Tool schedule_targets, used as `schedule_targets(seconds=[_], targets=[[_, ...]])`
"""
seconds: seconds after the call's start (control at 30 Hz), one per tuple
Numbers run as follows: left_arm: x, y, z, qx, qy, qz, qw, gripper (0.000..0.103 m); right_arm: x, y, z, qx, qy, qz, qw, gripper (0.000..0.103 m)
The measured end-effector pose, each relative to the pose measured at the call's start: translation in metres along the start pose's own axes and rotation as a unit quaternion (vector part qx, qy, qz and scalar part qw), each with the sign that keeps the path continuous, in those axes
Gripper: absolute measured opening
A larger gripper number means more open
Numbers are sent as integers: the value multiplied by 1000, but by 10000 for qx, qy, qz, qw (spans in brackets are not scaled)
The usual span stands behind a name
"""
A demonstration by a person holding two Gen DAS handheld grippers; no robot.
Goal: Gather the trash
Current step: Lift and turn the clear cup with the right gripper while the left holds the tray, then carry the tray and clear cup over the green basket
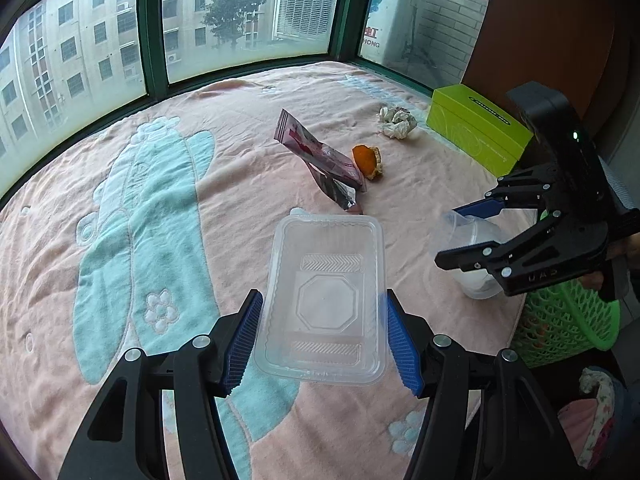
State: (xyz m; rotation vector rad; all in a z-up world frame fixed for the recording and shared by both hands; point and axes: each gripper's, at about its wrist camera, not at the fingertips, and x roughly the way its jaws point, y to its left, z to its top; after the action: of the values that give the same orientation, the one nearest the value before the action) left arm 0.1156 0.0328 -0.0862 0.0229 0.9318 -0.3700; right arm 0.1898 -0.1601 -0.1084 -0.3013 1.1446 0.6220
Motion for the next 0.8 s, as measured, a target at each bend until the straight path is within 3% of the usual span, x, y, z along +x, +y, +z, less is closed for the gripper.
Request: schedule_targets(seconds=[0.13, 0.3, 0.53, 0.8], targets=[[2, -7, 4, 50, -15, -28, 10000, 58, -22, -12, -5, 873, -947, 351, 9910, 56], [2, -17, 11, 83, -60, -133, 9999, 58, -47, -31, -18, 1724, -1856, 653, 9652, 57], [1, -42, 21, 295, -131, -318, 9990, 58, -87, -36, -54, 2233, -2479, 375, 9420, 57], [1, -86, 30, 565, -205, -637, 9962, 58, -122, -32, -108, 2643, -2685, -352, 9256, 57]])
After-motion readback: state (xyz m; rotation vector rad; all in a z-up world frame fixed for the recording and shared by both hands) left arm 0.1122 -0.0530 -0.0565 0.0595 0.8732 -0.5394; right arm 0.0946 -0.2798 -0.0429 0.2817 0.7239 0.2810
